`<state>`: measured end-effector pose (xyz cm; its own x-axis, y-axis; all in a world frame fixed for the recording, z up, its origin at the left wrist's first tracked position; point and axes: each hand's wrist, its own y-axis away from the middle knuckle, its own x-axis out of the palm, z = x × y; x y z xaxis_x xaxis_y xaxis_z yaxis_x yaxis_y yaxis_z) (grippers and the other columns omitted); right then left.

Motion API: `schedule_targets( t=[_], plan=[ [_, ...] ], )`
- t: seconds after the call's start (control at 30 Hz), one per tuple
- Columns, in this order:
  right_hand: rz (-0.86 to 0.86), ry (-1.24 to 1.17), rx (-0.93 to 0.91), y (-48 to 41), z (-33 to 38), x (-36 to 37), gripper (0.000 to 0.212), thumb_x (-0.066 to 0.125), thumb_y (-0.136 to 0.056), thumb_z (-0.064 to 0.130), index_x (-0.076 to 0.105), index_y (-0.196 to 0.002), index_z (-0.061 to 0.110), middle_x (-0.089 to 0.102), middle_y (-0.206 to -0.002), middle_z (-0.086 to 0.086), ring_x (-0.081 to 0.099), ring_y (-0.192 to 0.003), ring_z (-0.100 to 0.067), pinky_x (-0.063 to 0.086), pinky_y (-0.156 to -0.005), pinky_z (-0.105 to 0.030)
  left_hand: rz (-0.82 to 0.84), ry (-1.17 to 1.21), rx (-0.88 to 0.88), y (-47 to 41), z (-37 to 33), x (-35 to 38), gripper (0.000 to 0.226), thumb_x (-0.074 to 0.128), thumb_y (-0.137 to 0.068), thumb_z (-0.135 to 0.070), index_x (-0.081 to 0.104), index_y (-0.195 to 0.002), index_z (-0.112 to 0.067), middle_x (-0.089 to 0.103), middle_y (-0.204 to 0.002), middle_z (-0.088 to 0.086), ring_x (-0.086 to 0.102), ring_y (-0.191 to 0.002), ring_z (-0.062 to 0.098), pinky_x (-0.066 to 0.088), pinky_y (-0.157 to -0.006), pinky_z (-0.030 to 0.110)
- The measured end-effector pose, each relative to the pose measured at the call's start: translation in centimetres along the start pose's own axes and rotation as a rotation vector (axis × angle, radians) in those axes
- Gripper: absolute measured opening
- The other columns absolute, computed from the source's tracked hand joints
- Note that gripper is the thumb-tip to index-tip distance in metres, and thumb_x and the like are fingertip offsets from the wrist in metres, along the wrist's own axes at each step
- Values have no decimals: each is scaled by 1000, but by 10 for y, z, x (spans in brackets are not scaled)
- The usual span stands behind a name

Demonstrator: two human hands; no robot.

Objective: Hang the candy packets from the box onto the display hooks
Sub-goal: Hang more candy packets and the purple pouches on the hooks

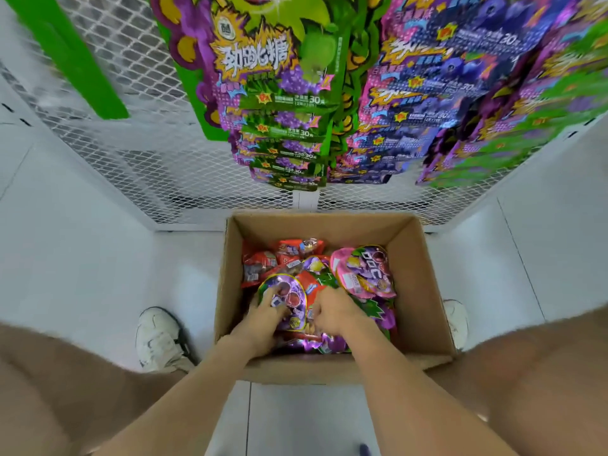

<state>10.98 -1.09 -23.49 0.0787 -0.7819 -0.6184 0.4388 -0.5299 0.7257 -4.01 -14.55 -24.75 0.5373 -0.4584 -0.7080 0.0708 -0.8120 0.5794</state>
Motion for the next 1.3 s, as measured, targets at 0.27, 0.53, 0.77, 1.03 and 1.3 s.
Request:
schedule_targets(
  t=[0.27, 0.53, 0.77, 1.03, 1.3],
  plan=[
    [-173, -295, 53, -16, 5, 15, 32, 76, -88, 24, 49, -73, 17, 48, -71, 0, 45, -61, -14, 33, -51, -28, -167, 368, -53, 6, 3, 3, 67, 79, -84, -15, 51, -143, -29, 50, -133, -4, 58, -118, 22, 51, -102, 37],
    [13, -293, -327, -17, 43, -26, 32, 71, -91, 16, 58, -85, -12, 45, -70, -6, 42, -66, -15, 52, -63, -49, -358, 101, -104, 12, 4, -48, 93, 91, -75, -42, 42, -154, -38, 32, -153, 0, 35, -135, 31, 41, -111, 49],
    [-68, -357, -498, 52, 96, -122, 37, 79, -95, 27, 67, -64, 11, 46, -57, 1, 38, -56, -8, 33, -57, -28, -203, 429, 116, 74, 4, -167, 19, 87, -82, -46, 71, -73, -43, 57, -61, -18, 45, -58, 1, 39, -63, 29],
    [-81, -236, -609, 155, 142, -210, 34, 77, -89, 46, 71, -74, 16, 42, -72, -8, 42, -67, -18, 35, -63, -38, -289, 675, 102, 170, -40, -266, 13, 63, -107, -20, 74, -111, -26, 79, -84, -4, 72, -72, 17, 67, -70, 37],
    [-254, -418, -718, 201, 140, -257, 22, 76, -97, 22, 75, -91, 1, 74, -68, -13, 72, -63, -18, 67, -68, -43, -486, 1018, 43, 207, -65, -304, 19, 60, -108, -25, 70, -117, -12, 80, -92, 7, 76, -73, 25, 67, -72, 40]
  ],
)
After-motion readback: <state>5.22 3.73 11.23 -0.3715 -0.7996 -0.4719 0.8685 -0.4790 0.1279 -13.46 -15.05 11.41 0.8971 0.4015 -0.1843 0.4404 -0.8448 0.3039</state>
